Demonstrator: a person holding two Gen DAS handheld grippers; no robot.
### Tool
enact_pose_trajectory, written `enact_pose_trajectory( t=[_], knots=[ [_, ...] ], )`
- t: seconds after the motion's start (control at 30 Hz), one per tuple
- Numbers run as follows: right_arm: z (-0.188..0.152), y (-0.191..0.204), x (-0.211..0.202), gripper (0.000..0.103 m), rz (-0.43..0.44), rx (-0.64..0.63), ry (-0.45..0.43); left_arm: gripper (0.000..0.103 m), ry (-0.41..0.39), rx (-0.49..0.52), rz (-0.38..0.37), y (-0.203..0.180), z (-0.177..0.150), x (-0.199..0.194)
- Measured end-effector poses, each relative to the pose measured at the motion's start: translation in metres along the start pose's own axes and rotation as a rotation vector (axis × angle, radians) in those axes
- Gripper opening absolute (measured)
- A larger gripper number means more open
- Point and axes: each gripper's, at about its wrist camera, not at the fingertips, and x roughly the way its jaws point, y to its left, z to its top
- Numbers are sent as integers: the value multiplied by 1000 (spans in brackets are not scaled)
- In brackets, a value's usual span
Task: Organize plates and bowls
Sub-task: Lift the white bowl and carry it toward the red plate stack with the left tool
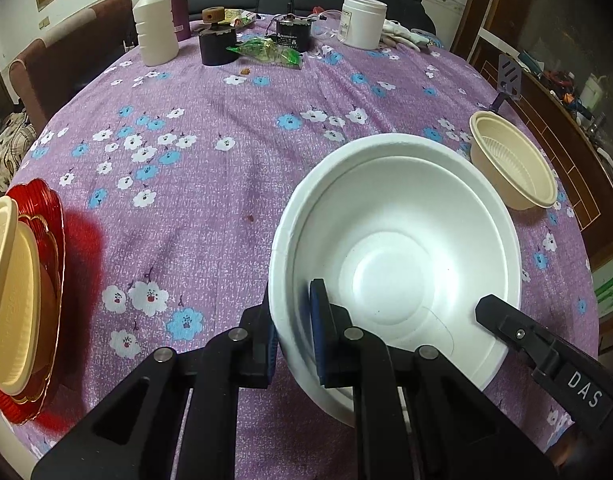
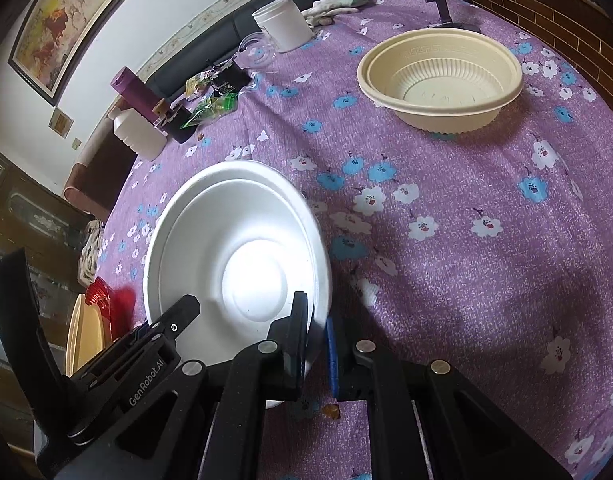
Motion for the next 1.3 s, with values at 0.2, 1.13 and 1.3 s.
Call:
enact_pose_trajectory(
  t=[0.2, 1.13, 1.3],
  knots=[
    [-2, 2, -1, 8, -16, -15, -17, 12, -15, 9, -4, 0, -3, -1],
    [-5, 7, -8, 8, 4, -26, -32, 12, -49, 23, -8, 4, -7, -14],
    [-8, 10, -13, 8, 10, -35, -39, 12, -59, 20, -8, 7, -10, -20]
  ],
)
